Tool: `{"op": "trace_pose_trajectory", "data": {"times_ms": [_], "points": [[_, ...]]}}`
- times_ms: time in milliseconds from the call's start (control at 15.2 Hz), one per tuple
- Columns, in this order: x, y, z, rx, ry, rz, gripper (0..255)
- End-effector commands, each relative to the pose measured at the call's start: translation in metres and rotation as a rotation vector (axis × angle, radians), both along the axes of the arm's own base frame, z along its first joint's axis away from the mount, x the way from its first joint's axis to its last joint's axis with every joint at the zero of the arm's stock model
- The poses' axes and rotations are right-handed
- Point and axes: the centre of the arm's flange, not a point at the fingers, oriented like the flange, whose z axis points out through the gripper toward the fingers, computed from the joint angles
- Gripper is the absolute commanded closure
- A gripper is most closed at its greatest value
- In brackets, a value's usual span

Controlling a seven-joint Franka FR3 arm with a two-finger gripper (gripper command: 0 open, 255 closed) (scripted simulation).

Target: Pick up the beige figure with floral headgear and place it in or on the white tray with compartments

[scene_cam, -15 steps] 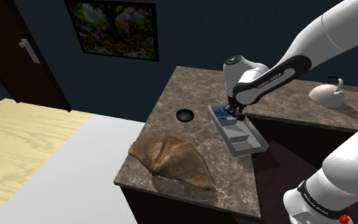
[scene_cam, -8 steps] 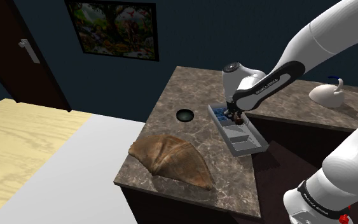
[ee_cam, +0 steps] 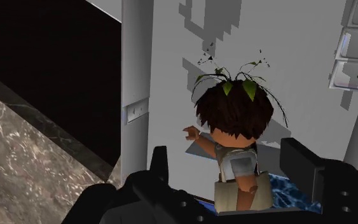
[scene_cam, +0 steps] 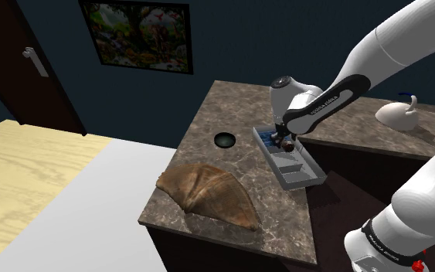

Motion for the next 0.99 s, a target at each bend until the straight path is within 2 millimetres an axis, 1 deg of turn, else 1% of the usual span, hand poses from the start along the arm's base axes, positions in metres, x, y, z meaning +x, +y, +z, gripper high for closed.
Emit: {"op": "trace_pose_trajectory", "data": {"times_ms": [0, 198, 462, 924], "points": [[0.000, 0.000, 0.000, 0.000, 0.000, 0.000, 0], [0.000, 0.000, 0.000, 0.000, 0.000, 0.000, 0], [0.005, 0.017, 0.047, 0.000, 0.000, 0.000, 0], [0.005, 0.017, 0.047, 0.000, 0.000, 0.000, 0]]}}
